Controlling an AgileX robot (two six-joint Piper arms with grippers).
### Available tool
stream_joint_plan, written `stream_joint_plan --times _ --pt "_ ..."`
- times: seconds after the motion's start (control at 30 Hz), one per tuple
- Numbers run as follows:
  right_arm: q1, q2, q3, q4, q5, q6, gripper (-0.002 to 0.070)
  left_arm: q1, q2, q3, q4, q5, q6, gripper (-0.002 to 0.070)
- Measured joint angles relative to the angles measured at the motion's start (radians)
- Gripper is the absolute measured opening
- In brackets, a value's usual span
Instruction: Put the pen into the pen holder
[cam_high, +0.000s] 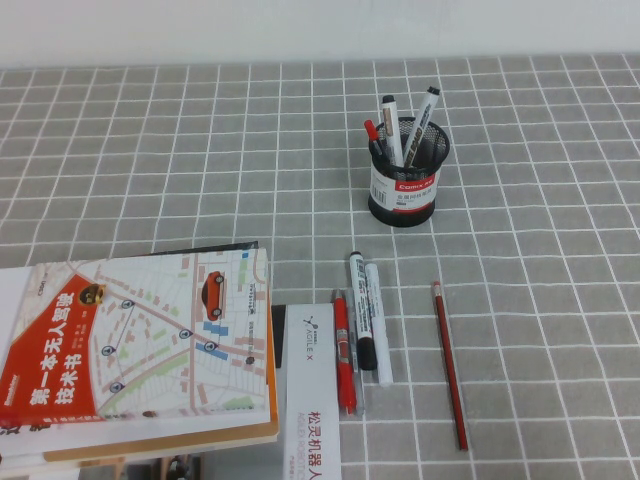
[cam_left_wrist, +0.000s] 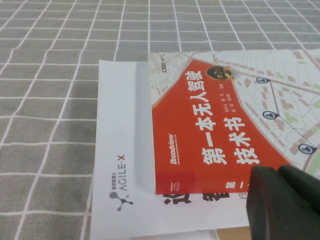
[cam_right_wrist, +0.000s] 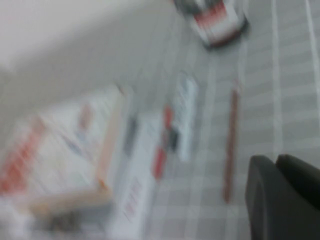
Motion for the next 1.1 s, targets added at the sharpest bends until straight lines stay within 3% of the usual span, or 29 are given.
stream_joint_plan --times 0.13,0.37,0.87,0.97,1.1 --pt "0.0 0.168 -0.161 -0.148 0.195 0.0 -0.0012 0.0 0.0 0.0 0.0 0.0 0.0 -0.0003" --pt "0.0 0.454 -0.338 -0.31 0.369 0.0 -0.0013 0.0 0.0 0.0 0.0 0.0 0.0 -0.0003" --pt "0.0 0.882 -0.568 -0.534 0.474 0.037 -0.0012 0.0 0.0 0.0 0.0 0.0 0.0 -0.0003" --pt "0.042 0.964 -0.623 -0.568 0.476 0.062 -0.0013 0.0 0.0 0.0 0.0 0.0 0.0 -0.0003" --pt "0.181 1.077 -0.698 -0.655 0.478 0.146 -0.0012 0.0 0.0 0.0 0.0 0.0 0.0 -0.0003"
